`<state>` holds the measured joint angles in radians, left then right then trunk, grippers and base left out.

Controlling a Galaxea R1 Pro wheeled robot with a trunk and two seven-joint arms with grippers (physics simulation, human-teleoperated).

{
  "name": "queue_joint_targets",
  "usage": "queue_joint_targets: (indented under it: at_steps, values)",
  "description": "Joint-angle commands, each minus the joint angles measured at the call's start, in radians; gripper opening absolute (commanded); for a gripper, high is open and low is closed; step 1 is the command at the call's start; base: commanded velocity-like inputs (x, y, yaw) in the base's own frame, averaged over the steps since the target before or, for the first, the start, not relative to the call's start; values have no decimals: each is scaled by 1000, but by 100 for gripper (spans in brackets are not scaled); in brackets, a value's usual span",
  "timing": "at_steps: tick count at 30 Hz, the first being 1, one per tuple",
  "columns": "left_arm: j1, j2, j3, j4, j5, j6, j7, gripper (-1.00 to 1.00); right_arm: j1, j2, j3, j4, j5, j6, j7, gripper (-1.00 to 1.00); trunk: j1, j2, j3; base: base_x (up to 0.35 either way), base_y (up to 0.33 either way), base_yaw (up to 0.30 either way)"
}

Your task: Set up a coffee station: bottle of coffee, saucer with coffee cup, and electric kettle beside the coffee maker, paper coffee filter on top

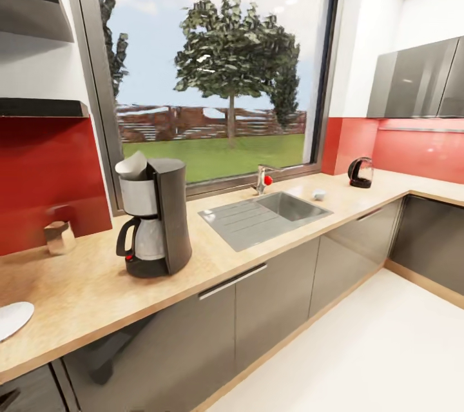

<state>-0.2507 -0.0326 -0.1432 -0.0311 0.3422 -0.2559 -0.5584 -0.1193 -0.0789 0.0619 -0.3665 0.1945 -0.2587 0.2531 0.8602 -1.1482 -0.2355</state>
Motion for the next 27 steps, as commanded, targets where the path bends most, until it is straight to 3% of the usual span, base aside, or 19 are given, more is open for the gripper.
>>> queue_joint_targets:
  at_steps: [1,21,27]
  values:
    - [-1,0,-7,2,8,-5,-2,100,0,-1,4,0,3,-3,-1,100,0,-1,-1,0,0,258]
    - [5,21,16,2,12,-2,4,100,0,-1,4,0,3,-4,-2,100,0,-1,-1,0,0,266]
    - [5,22,23,2,13,-2,5,100,0,-1,4,0,3,-4,-3,100,0,-1,-1,0,0,71]
